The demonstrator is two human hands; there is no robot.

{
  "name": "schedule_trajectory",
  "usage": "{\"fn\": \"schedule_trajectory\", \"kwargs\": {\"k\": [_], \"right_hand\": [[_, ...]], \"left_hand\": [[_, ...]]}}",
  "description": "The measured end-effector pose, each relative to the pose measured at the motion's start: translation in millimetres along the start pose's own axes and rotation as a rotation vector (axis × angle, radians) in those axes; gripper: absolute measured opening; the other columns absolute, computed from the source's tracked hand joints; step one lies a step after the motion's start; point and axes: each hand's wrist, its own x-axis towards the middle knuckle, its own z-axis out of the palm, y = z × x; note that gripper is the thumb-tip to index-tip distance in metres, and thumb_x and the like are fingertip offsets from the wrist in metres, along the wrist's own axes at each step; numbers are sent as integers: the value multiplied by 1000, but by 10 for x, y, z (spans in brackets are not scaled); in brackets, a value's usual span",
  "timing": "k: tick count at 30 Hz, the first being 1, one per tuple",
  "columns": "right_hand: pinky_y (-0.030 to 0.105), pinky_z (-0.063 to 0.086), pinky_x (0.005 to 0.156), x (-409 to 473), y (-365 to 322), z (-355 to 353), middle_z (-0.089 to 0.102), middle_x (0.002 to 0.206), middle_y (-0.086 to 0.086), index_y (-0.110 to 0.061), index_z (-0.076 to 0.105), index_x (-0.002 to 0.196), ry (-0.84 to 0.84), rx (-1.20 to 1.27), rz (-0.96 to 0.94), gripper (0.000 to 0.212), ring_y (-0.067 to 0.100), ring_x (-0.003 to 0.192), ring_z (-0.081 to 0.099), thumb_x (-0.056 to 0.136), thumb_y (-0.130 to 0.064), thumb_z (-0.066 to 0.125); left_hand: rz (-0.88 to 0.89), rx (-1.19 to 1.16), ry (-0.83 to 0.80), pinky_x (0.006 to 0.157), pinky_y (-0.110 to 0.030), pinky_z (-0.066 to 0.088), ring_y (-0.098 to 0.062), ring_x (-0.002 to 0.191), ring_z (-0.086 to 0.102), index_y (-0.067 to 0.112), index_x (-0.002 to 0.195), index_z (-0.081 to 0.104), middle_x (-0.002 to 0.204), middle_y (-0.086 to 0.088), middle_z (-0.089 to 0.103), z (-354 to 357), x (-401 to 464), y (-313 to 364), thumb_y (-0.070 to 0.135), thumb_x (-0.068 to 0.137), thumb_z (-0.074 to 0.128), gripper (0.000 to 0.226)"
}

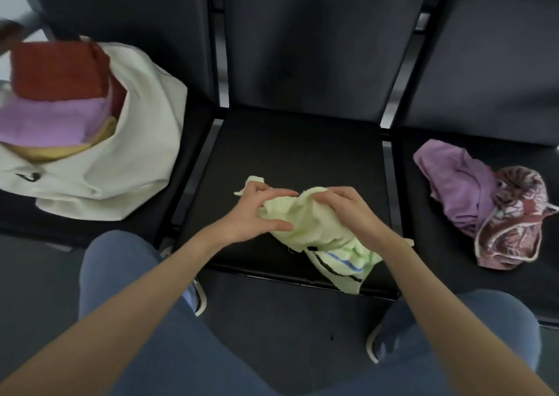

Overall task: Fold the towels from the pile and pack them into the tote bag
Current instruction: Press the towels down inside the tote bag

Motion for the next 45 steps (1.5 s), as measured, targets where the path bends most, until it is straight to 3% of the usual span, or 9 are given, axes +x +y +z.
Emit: {"fn": "schedule_trajectory", "kwargs": {"k": [8,14,23,27,32,35,38,42,45], "right_hand": [[38,37,63,-33,15,-32,51,72,14,8,61,82,-17,-197,11,32,23,68,48,83,-24,56],[27,41,51,-47,64,-242,60,58,0,-19,61,71,266,-572,-64,7,13,51,51,72,-13,64],[23,41,72,-112,237,-483,62,93,6,-2,73,91,71,-758,-97,12,18,93,58,86,-6,62],[20,42,78,-162,408,-441,65,89,-8,-15,72,95,173,-553,-82,12,12,92,62,84,-10,69],[30,51,73,-162,565,-211,71,85,3,-13,72,89,282,-480,-77,5,28,84,66,85,-16,71],[14,42,74,-141,604,-51,68,89,-2,-9,75,95,211,-482,-132,12,17,93,63,90,-13,65],[17,32,82,-104,660,55,57,99,2,-13,74,105,186,-649,-174,18,18,99,51,92,-17,61],[25,41,76,-116,621,147,45,104,2,-18,71,112,147,-790,-189,22,15,88,48,93,-21,60],[29,45,64,-149,524,176,58,98,-3,-21,74,105,181,-802,-167,18,15,77,55,92,-25,62]], "left_hand": [[-91,-182,186,102,-24,33,-9,115,39,22,99,64,123,1,35,66,148,102,25,94,60,7],[-67,-274,339,94,-17,32,-6,109,40,16,97,60,119,3,34,-273,201,124,18,96,56,4],[-130,-352,475,77,-2,37,-1,95,46,3,94,55,103,5,39,-402,126,-340,-2,87,60,10],[-261,-230,391,75,0,34,-6,92,47,12,73,58,95,8,40,-281,-24,-730,-4,82,65,20],[-320,182,-7,93,-16,33,-9,105,46,28,69,64,111,2,43,-204,-270,-984,0,78,67,29],[-255,134,290,84,-27,48,-11,92,57,25,72,69,100,5,53,-265,-284,-943,-3,74,64,28],[-459,-22,651,71,-43,59,-24,73,64,17,73,63,80,-2,61,-369,-244,-982,8,78,56,12],[-728,-182,763,64,-39,47,-25,75,54,5,68,52,73,-11,53,-402,-102,-1151,14,86,53,20],[-780,-204,837,73,-33,42,-28,92,56,-7,104,59,98,-14,58,-384,34,-1202,21,91,57,30]]}}
